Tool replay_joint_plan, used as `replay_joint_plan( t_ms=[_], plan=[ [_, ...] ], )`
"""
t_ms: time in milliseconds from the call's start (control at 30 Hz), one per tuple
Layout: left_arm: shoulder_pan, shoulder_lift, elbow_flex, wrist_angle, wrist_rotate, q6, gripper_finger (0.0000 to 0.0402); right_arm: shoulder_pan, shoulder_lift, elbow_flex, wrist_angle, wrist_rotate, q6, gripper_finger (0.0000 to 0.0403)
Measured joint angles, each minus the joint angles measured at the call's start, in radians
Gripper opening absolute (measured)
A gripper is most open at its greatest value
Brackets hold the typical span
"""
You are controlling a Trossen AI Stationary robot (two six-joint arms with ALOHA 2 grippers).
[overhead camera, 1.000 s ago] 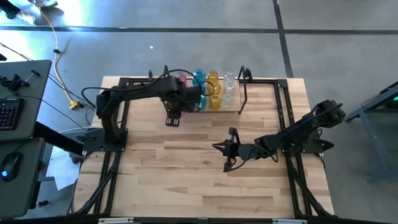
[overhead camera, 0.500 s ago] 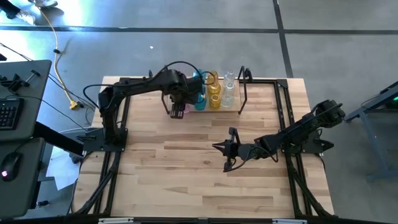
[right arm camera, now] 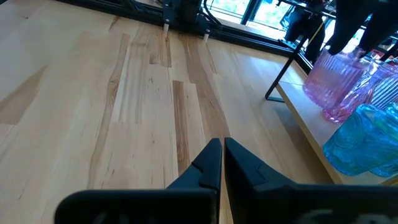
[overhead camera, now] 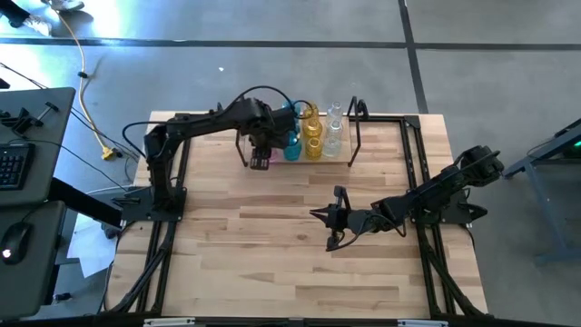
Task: Sort vases onto shelf
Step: Put the pink vase on the shelf aligned with the other pink vase
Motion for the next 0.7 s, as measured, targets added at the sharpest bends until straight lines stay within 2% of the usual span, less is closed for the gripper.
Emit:
replay_joint_plan(
  t_ms=[300, 700],
  plan=[
    [0.007, 0.069, -0.001, 0.018, -0.010, 0.023, 0.0133, 0.000, 0.000, 0.000, -0.004, 0.000, 0.003, 0.0000],
    [0.027, 0.074, -0.001, 0.047, -0.012, 0.018, 0.0133, 0.000, 0.000, 0.000, -0.008, 0.000, 0.002, 0.0000]
  ],
)
